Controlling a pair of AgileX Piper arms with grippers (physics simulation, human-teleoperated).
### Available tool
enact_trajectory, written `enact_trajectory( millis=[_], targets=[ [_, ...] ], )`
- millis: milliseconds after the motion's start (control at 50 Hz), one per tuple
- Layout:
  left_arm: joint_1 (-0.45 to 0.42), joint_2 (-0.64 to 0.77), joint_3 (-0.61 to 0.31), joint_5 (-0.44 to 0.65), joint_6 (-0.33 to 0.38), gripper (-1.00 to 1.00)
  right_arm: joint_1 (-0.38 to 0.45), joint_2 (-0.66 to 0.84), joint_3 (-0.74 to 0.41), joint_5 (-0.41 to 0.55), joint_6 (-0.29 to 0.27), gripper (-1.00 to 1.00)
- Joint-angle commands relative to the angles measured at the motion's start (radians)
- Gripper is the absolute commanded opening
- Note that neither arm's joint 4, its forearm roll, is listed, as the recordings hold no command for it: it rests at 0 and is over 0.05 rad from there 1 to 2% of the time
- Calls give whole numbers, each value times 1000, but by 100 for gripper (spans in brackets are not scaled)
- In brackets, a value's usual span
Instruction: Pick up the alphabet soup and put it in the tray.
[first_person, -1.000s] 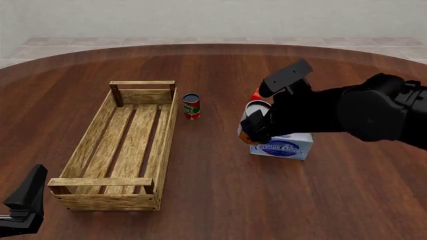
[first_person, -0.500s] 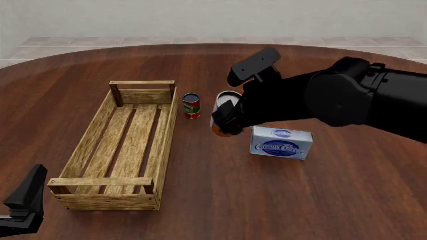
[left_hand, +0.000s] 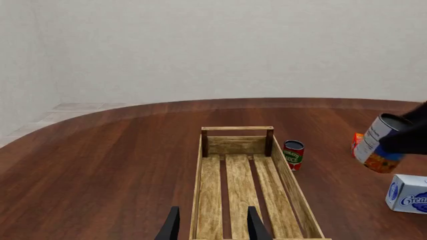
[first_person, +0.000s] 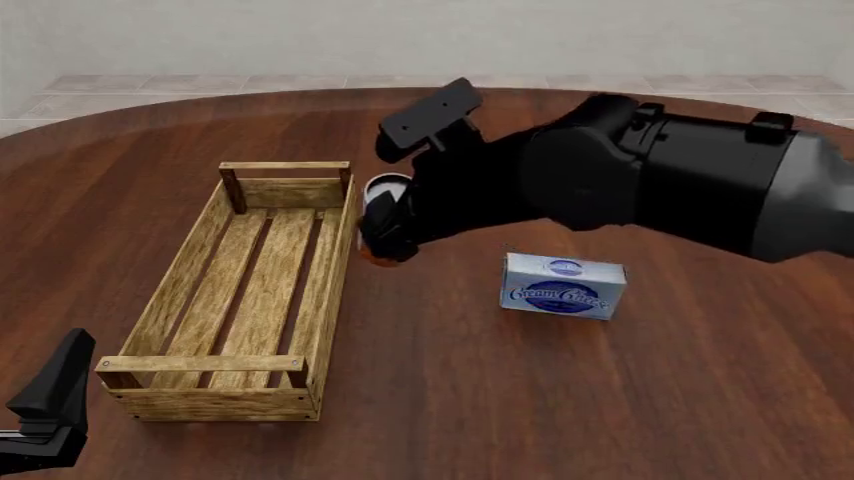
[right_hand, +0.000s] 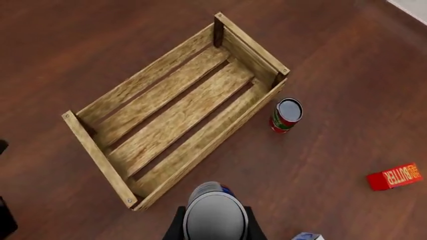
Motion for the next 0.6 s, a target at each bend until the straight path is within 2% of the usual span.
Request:
enact_trajectory(
  millis=[20, 340, 600],
  targets=[
    [0, 0, 0, 0, 0, 100, 40, 58, -81, 2, 25, -100],
    [0, 0, 0, 0, 0, 100, 85, 135, -186, 16, 43, -100],
    [0, 0, 0, 0, 0, 100, 120, 209, -305, 48, 23, -100]
  ],
)
